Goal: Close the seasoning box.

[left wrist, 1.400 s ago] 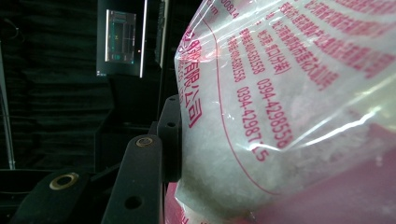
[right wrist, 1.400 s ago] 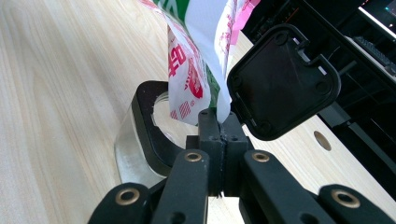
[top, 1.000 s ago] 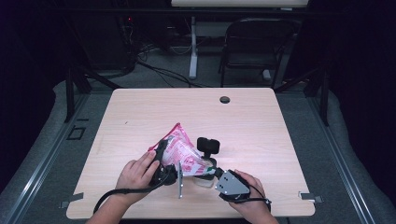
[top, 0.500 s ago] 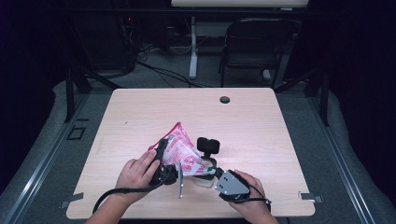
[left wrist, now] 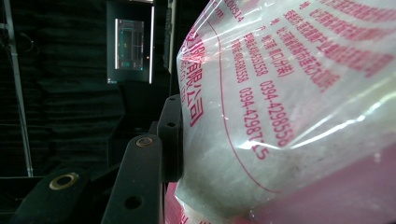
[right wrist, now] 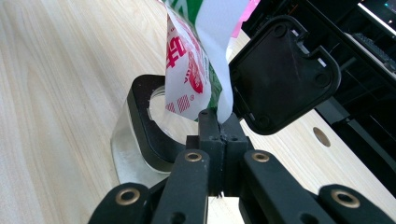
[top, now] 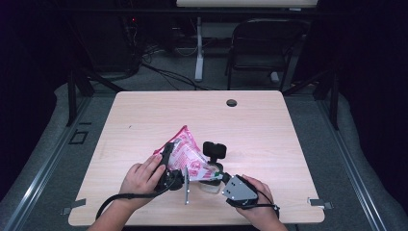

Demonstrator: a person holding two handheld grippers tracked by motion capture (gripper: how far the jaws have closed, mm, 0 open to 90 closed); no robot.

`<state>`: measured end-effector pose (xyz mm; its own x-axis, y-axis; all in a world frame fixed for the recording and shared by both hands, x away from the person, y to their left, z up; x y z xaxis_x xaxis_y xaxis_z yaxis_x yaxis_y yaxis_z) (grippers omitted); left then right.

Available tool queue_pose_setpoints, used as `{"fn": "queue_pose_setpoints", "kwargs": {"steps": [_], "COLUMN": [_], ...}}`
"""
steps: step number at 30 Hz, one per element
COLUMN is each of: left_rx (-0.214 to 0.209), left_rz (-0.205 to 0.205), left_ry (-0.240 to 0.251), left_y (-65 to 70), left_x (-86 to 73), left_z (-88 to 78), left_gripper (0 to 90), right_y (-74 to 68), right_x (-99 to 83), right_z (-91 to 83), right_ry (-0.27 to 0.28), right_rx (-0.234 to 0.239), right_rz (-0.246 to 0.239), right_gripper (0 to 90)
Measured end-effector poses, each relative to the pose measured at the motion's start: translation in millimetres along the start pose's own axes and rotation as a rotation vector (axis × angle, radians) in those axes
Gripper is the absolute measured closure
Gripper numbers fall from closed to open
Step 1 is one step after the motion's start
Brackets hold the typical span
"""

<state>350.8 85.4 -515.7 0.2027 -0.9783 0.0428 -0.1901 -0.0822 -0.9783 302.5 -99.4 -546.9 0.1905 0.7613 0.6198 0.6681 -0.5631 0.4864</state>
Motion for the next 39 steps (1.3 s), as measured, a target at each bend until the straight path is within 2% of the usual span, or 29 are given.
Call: {"fn": "queue_pose_setpoints", "kwargs": {"steps": [39], "left_rx": [0.023], "left_rz": [0.013], "left_ry": [0.012], "left_y": [-3.5], "left_x": [2.3], "left_z": [-1.8], "left_gripper": [64.9], "right_y": [1.2], "right_x": [-3.1], "right_z": [2.7], "right_ry": [-0.014], "right_rx": [-0.004], "right_rz": [-0.003], "right_gripper": [90.0]}}
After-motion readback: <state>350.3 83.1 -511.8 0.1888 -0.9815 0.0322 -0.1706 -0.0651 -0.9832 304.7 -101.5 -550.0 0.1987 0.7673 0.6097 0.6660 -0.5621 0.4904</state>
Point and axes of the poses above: each handheld gripper's, and its own axes: z roughly forward along the jaws, x roughly out of its top, y roughly to its right, the point moved 8 cm from there along z, roughly forward along the jaws, and after that the axes turned 15 degrees about -y, right-handed, at the moved point
